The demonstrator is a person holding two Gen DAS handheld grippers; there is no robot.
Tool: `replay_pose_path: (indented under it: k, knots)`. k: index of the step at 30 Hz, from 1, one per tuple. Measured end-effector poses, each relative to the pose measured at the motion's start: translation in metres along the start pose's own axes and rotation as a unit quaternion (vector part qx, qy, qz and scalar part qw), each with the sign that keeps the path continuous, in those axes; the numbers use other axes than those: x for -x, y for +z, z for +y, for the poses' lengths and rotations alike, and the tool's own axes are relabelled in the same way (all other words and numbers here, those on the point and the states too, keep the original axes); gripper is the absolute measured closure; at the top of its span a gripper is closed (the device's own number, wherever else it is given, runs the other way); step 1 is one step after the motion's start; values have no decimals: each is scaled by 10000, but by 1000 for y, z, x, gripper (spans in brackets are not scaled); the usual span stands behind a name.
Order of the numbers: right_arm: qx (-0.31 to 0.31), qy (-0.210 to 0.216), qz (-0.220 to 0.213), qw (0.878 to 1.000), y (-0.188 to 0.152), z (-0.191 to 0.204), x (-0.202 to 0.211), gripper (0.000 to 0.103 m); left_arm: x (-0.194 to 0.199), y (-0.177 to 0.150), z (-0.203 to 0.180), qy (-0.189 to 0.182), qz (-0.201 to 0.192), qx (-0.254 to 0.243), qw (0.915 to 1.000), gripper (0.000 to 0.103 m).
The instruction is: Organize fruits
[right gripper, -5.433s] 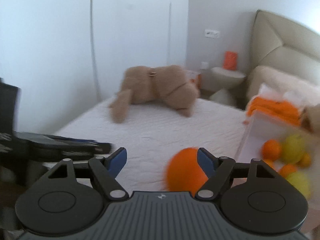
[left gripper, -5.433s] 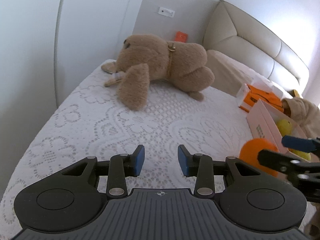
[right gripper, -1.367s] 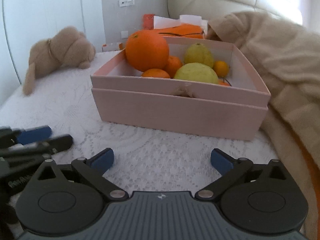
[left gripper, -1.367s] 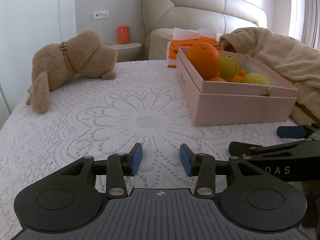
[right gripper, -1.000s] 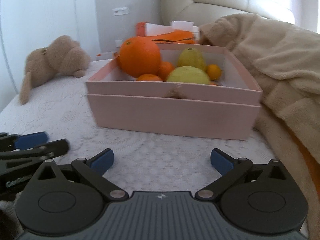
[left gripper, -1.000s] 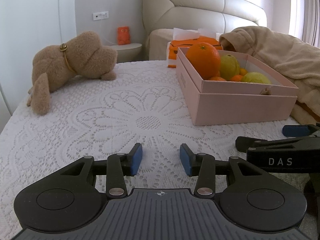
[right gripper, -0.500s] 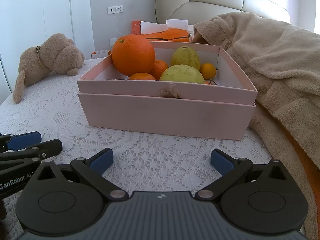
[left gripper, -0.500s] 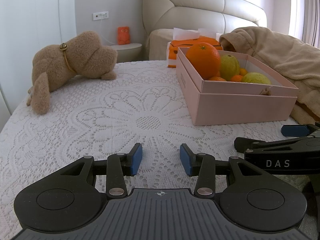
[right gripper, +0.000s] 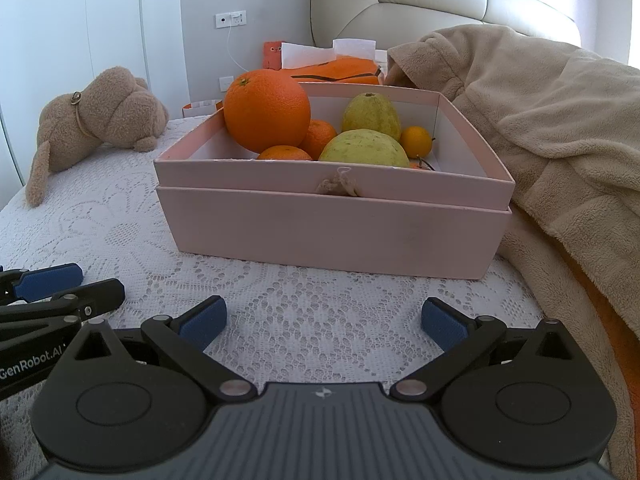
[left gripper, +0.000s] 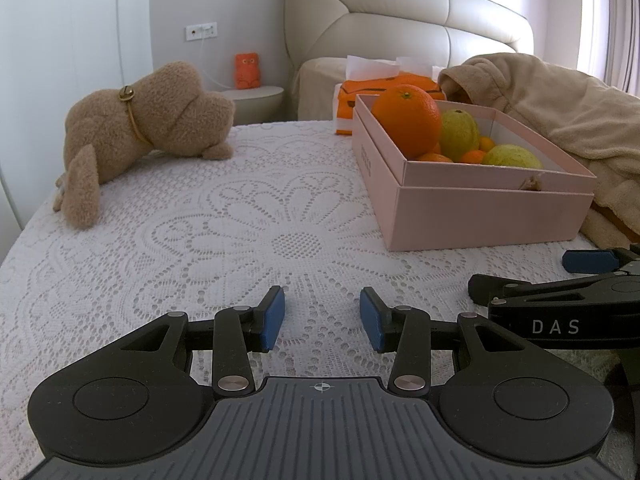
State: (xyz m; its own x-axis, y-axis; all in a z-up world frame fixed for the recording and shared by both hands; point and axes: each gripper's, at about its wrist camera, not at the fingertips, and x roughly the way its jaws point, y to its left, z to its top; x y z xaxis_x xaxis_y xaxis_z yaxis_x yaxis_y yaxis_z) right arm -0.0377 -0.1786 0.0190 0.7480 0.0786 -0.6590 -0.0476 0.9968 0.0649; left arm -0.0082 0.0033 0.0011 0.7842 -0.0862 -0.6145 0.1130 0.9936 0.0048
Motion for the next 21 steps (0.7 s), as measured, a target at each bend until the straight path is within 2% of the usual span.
replay_pose_path:
  k: [21]
  knots:
    - [-2,0,1,10000,0,0,0,0,0,0,-1,30,5,-44,10000,57]
